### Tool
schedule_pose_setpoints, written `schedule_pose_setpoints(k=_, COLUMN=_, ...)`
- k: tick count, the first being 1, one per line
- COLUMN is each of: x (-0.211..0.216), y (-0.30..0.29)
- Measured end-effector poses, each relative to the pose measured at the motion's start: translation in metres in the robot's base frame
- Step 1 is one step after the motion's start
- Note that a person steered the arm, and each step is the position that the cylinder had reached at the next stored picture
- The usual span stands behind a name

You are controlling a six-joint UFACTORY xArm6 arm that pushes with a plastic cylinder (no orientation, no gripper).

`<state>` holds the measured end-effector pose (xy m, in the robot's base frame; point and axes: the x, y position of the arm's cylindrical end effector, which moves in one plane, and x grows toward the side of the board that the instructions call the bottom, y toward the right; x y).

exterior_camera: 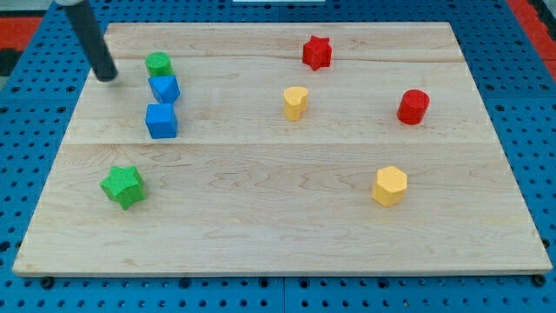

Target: Nudge the blue triangle left a bit

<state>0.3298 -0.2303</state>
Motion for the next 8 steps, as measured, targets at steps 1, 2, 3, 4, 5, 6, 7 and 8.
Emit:
schedule_pose_setpoints(k=1, x=0.005, y=0.045)
schedule_pose_setpoints(k=2, x=-0.011, y=0.045)
schedule_pose_setpoints(k=3, x=-0.025, y=0.047)
schedule_pose_setpoints(k=4, x=-0.025, y=0.070)
schedule_pose_setpoints(k=5, x=-0.019, y=0.126)
schedule_pose_setpoints(k=6, x=0.025, y=0.136)
schedule_pose_setpoints(k=7, x=0.054, y=0.117)
schedule_pose_setpoints(k=8, x=0.042, y=0.117)
